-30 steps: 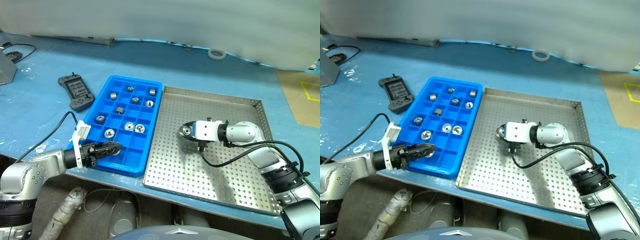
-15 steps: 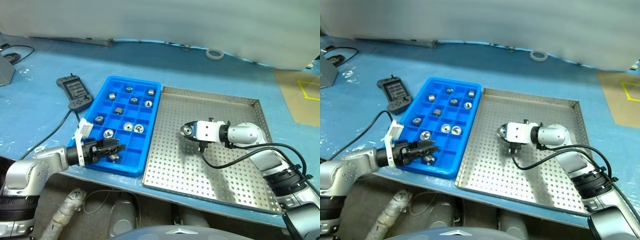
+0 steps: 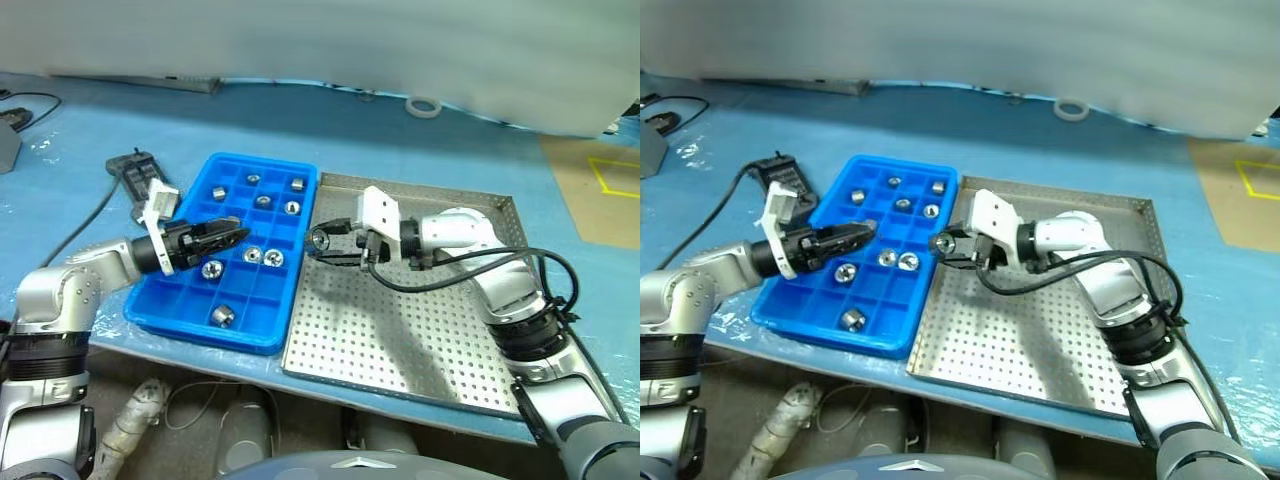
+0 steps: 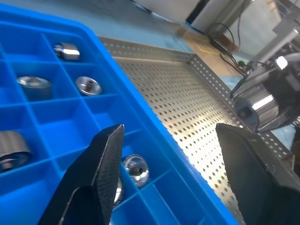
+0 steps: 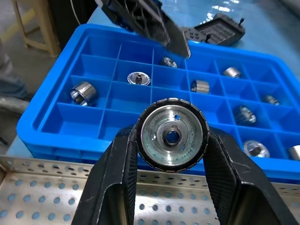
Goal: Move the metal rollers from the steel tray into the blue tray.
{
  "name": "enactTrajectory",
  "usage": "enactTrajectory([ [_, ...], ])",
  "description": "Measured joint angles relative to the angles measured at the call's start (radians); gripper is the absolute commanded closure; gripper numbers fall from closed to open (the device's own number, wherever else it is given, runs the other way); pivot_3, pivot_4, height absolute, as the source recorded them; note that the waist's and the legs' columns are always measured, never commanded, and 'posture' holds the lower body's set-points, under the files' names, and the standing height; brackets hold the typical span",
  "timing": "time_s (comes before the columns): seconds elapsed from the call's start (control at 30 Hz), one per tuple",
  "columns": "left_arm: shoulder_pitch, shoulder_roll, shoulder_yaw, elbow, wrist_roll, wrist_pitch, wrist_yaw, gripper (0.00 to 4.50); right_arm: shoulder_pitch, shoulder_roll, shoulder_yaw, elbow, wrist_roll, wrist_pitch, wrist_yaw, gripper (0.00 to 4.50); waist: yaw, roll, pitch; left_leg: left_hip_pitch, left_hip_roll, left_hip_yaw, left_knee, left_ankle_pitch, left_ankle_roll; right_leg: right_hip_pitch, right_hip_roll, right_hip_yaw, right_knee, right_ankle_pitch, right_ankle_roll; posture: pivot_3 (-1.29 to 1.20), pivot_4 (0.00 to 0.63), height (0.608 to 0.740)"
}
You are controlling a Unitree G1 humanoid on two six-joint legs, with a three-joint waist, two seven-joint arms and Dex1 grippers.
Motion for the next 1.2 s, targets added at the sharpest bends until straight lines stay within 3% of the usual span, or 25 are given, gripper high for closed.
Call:
enactTrajectory([
  [0.2,0.051,-0.001,0.102,-0.023,-0.031,0.014,0.077,1.22,0.002,0.09,0.005,-0.001,0.116,0.212,-0.027,2.83,0.022,0.0,0.0,-0.001,0.0,-0.001,0.0,0.001,-0.002,-0.001,0.0,-0.001,-0.001,0.0,0.0,0.15,0.15,0.74],
  [0.37,0.181,-0.007,0.19,-0.119,-0.093,0.062,0.16,1.22,0.001,0.157,0.03,0.008,0.192,0.344,-0.036,2.83,0.037,-0.001,0.0,-0.002,0.0,-0.002,-0.003,0.003,-0.006,-0.003,0.0,-0.002,-0.001,0.0,0.0,0.23,0.15,0.74],
  [0.57,0.3,-0.035,0.27,-0.242,-0.176,0.104,0.274,1.22,0.016,0.267,0.084,0.104,0.214,0.382,-0.078,2.83,0.078,-0.001,0.0,-0.002,0.0,-0.004,-0.006,0.006,-0.01,-0.005,0.0,-0.002,0.0,0.0,0.001,0.28,0.15,0.74],
  [0.87,0.347,-0.037,0.309,-0.284,-0.243,0.114,0.35,1.22,0.017,0.266,0.138,0.187,0.165,0.272,-0.085,2.83,0.113,-0.003,0.0,-0.001,0.0,-0.005,-0.007,0.007,-0.013,-0.004,0.0,-0.002,0.001,-0.002,0.006,0.29,0.15,0.74],
  [1.07,0.316,-0.036,0.295,-0.28,-0.248,0.112,0.365,1.19,0.017,0.211,0.151,0.208,0.148,0.21,-0.037,0.84,0.117,-0.005,-0.002,-0.001,-0.001,-0.006,-0.007,0.007,-0.013,-0.005,0.0,-0.002,0.003,-0.002,0.006,0.26,0.15,0.74],
  [1.1,0.301,-0.033,0.288,-0.275,-0.248,0.111,0.365,1.19,0.016,0.209,0.153,0.206,0.155,0.212,-0.022,0.62,0.117,-0.005,-0.002,0.0,-0.001,-0.006,-0.007,0.007,-0.013,-0.005,0.0,-0.002,0.004,-0.002,0.006,0.26,0.15,0.74],
  [1.2,0.267,-0.015,0.259,-0.26,-0.247,0.111,0.35,1.19,0.014,0.21,0.154,0.206,0.155,0.211,-0.013,0.62,0.115,-0.007,-0.003,0.0,-0.001,-0.006,-0.007,0.008,-0.015,-0.006,0.001,-0.002,0.005,-0.002,0.007,0.24,0.15,0.74],
])
